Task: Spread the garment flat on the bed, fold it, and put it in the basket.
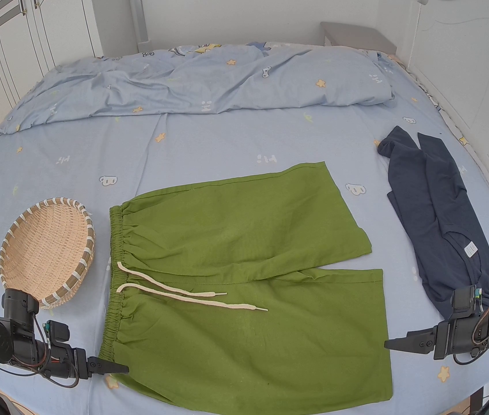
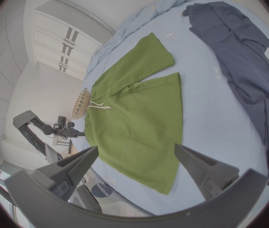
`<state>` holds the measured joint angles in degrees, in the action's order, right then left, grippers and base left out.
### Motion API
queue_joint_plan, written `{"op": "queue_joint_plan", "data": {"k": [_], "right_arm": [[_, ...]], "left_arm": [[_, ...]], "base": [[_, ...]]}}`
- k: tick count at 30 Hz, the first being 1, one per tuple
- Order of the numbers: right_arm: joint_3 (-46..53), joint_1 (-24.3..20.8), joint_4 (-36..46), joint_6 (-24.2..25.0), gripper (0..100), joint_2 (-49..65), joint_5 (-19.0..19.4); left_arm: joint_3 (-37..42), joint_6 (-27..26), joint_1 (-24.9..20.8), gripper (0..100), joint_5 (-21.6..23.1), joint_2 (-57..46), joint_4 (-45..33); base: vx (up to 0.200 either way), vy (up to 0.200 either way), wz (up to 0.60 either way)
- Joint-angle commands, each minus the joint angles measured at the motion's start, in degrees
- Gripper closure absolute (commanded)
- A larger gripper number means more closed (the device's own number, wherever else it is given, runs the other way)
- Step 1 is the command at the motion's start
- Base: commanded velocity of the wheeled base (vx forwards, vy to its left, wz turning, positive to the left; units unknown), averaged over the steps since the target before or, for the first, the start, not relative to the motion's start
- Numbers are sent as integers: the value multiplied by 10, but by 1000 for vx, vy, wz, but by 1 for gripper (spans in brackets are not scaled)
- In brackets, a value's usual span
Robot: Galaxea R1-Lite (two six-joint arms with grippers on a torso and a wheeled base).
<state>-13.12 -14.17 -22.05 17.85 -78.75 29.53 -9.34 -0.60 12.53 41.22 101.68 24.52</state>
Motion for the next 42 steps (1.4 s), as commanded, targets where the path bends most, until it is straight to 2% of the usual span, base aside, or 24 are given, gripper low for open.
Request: {"op": "queue_joint_plan", "data": {"k": [1,11,12,23,32,38,39,42], "right_arm": [[-1,1,-1,1,0,-9,0],[6,-1,-19,0,0,-27,0],[6,-1,-19,0,0,-27,0],[10,4,-19,-2,0,-43,0],[56,4,-24,-4,0,-104,4],[83,5,-81,-10,0,-161,33],[100,3,-117,-17,0,-182,44],[117,0,-150,-23,0,-202,51]], "left_arm": [[-2,5,-1,0,1,24,17],[-4,16,-1,0,20,20,48],[-4,16,-1,100,21,20,50],[-6,17,6,100,22,31,68],[30,17,22,100,23,1,69],[33,13,23,100,23,6,69],[32,13,22,100,23,6,69],[29,13,21,100,23,6,70]], "base": [[0,0,0],[0,0,0],[0,0,0],[0,0,0],[0,0,0],[0,0,0],[0,0,0],[0,0,0]]}}
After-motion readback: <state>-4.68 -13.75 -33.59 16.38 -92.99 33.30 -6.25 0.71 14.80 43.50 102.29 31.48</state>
